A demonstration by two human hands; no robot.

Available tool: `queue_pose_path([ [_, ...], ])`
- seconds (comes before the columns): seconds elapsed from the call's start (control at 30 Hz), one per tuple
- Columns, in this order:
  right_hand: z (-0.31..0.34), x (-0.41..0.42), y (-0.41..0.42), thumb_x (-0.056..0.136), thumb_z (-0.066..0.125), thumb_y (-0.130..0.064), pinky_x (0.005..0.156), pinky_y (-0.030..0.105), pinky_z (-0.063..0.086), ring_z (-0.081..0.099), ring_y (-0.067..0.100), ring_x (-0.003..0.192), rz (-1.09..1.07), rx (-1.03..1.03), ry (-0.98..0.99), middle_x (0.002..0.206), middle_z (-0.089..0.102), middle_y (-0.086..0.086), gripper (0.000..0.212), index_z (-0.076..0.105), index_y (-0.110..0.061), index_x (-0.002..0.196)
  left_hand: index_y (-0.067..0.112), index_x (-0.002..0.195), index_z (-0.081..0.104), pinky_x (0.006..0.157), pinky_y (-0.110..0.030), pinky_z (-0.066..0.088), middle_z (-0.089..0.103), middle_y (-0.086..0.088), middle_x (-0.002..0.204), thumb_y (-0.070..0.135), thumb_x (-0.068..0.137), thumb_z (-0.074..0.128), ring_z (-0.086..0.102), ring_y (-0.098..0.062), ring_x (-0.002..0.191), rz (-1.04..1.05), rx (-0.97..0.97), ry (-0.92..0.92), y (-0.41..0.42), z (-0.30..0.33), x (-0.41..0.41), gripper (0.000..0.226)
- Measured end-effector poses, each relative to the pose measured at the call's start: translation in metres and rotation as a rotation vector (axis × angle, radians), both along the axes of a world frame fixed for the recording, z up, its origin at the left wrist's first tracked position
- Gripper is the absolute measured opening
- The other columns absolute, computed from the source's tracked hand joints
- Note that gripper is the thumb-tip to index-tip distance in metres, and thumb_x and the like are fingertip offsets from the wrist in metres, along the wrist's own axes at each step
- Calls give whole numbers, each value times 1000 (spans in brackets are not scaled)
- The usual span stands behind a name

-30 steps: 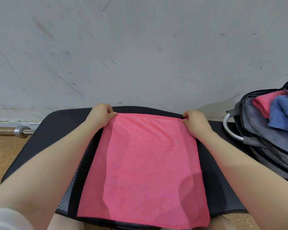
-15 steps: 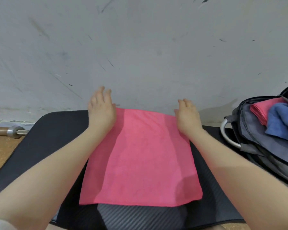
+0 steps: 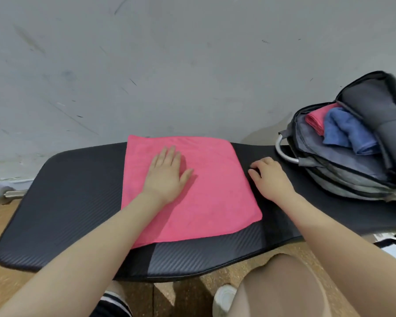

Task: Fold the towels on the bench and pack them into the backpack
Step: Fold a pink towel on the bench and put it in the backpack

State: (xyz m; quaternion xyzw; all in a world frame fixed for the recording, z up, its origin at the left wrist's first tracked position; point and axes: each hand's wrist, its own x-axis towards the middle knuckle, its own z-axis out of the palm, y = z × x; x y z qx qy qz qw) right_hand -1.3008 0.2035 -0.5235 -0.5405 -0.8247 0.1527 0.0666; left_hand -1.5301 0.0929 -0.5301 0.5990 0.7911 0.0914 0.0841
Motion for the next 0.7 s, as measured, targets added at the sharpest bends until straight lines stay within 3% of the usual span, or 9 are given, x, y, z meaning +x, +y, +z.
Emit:
queue_pose_path([
  [0.07, 8, 7, -12, 91, 49, -18, 75, 30, 41, 57, 27, 97, -66, -79, 83, 98, 61, 9, 20, 64, -8, 99, 13, 145, 24, 117, -33, 3, 6, -5, 157, 47, 96, 27, 3, -20, 145, -265, 53, -107, -3, 5, 27, 59],
  [0.2, 21, 12, -33, 85, 49, -10, 52, 23, 40, 60, 19, 70, -125, -307, 139, 70, 63, 2, 17, 66, -8, 81, 17, 137, 40, 116, -28, 13, 17, 0, 155, 53, 88, 47, 17, -15, 142, -610, 13, -268, -17, 7, 78, 61],
  [0.3, 27, 12, -49, 79, 47, 0, 47, 20, 37, 54, 15, 59, -157, -435, 230, 65, 61, 5, 23, 66, -12, 80, 15, 113, 52, 103, -34, 34, 44, -1, 137, 49, 80, 62, 42, -17, 124, -567, 30, -352, -20, 0, 102, 49],
  [0.37, 27, 13, -55, 78, 49, 4, 45, 20, 35, 50, 13, 57, -198, -496, 310, 67, 59, 8, 25, 67, -11, 87, 12, 93, 55, 92, -34, 39, 55, -4, 117, 31, 83, 62, 52, -21, 110, -491, 126, -418, -17, -8, 105, 23],
  [0.43, 26, 15, -58, 79, 51, 3, 45, 18, 35, 51, 12, 58, -234, -525, 371, 67, 59, 7, 25, 65, -11, 93, 9, 80, 58, 90, -25, 38, 59, -5, 109, 13, 84, 58, 55, -20, 105, -414, 173, -545, -14, -14, 98, 5],
  [0.57, 24, 14, -61, 79, 58, 1, 37, 13, 30, 51, 12, 57, -268, -513, 417, 63, 58, 3, 19, 65, -12, 91, 7, 77, 58, 84, -15, 33, 62, -8, 107, 5, 85, 56, 57, -19, 102, -374, 264, -594, -10, -21, 84, 9],
  [0.67, 25, 10, -64, 78, 66, -11, 34, 12, 29, 46, 11, 49, -293, -487, 354, 55, 54, -3, 4, 68, -8, 81, 6, 83, 56, 84, -24, 36, 62, -10, 107, 8, 89, 51, 57, -22, 101, -381, 293, -542, -10, -24, 84, 8],
  [0.7, 25, 8, -64, 77, 68, -17, 37, 14, 30, 44, 11, 47, -290, -472, 320, 51, 53, -3, 11, 67, -9, 70, 6, 86, 55, 84, -29, 37, 62, -11, 106, 9, 90, 49, 57, -24, 100, -379, 297, -533, -11, -23, 85, 9],
])
